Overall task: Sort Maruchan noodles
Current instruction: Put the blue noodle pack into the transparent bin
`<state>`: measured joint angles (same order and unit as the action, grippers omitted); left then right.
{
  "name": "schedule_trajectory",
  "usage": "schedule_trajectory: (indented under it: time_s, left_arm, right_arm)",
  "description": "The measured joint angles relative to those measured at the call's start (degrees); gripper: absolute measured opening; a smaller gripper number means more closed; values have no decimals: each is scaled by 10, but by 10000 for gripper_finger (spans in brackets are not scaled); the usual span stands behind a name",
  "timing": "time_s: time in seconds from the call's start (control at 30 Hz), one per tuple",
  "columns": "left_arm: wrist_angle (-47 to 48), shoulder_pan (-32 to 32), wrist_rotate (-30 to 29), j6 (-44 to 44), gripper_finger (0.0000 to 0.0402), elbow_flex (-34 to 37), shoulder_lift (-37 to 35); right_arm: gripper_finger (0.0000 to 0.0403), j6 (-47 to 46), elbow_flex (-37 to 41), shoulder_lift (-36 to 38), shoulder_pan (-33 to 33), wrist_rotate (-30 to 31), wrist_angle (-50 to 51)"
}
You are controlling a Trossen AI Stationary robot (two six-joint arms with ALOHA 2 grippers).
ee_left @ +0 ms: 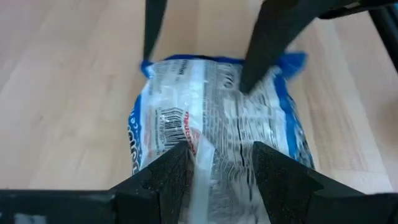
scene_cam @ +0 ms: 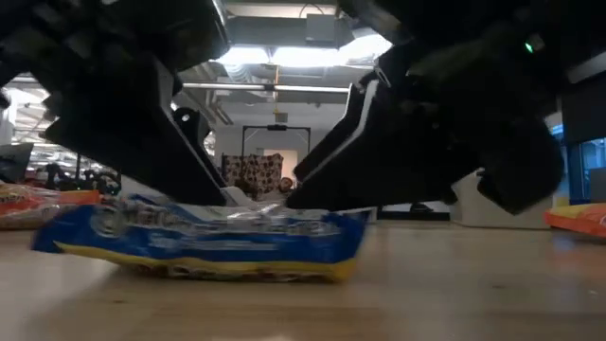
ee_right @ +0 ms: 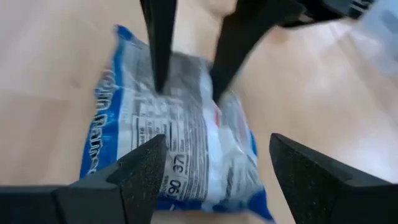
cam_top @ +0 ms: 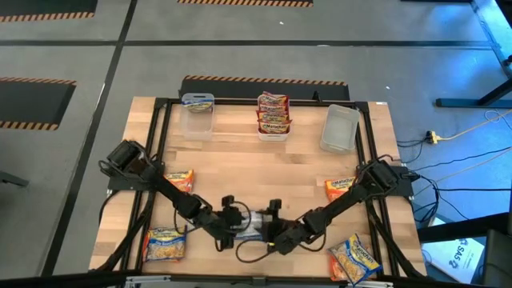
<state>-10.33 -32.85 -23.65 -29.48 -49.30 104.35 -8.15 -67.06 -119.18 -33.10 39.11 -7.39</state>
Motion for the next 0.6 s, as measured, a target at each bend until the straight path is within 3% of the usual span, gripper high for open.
schedule_trajectory:
  time_s: [0.13,0.33,0.43,0.6]
  left_arm:
    - [7,3,0,9,174,1,-39]
    - [58,-2,-53,60,174,0,-83]
    - [90,-1,-86,61,174,4,-81]
    - [82,15,-80,51,174,30,-53]
  right_arm:
    - [275,8,-45,22,-2,-9,84]
    - [275,16,-76,16,-28,-84,33]
    - [275,28,-73,-2,-37,-87,18]
    - [275,57,-73,-41,-36,-86,8]
